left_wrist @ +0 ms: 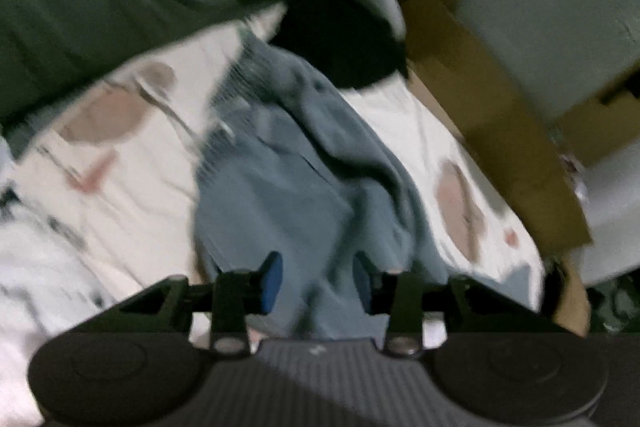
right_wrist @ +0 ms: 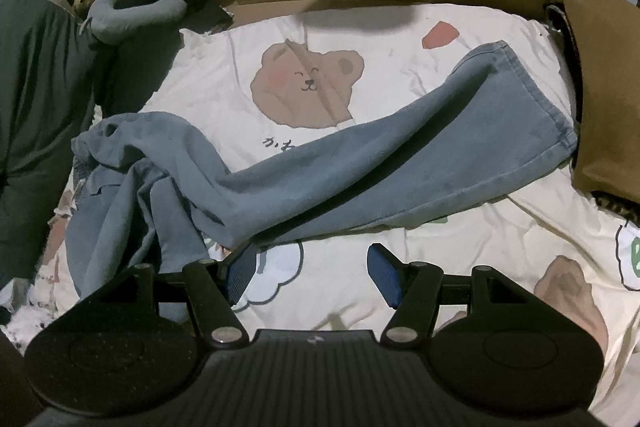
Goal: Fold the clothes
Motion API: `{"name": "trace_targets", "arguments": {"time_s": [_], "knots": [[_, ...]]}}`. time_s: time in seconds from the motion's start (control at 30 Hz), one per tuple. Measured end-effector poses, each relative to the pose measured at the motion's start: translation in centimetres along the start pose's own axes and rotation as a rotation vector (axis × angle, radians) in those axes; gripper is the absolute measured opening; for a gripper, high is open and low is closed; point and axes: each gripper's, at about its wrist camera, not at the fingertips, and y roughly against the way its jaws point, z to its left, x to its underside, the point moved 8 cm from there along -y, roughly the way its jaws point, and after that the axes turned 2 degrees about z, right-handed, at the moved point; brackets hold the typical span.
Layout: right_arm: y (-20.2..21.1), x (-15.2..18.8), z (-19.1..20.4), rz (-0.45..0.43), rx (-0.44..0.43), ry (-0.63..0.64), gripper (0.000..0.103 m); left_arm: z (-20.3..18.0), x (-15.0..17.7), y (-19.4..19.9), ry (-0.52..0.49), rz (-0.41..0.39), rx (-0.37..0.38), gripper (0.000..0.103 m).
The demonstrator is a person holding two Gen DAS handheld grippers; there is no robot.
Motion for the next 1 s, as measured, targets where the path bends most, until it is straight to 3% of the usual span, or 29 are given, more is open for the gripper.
{"name": "trace_targets", "arguments": {"time_s": [0.2, 0.4, 0.57, 1.0], "knots": [[-0.3, -0.7, 0.6, -0.003, 0.004, 0.030, 0.068, 5.3, -4.8, -1.8, 0.100, -0.079, -0.074, 0.051], [-1.6, -0.9, 1.5, 0.010, -0.049, 0.044, 0.068, 10.0, -7.4, -6.4, 0.172, -0.066, -0.164, 0.051], [-3.1, -0.6, 1.5, 0.042, -0.074, 0.075, 0.068, 11.9, -9.0, -10.9, 0.259, -0.079, -0.184, 0.051], [-5.7, -0.3, 1.5, 0.064, -0.088, 0.072, 0.069, 15.5, -12.6, -20.0, 0.280, -0.072, -0.274, 0.048]]}}
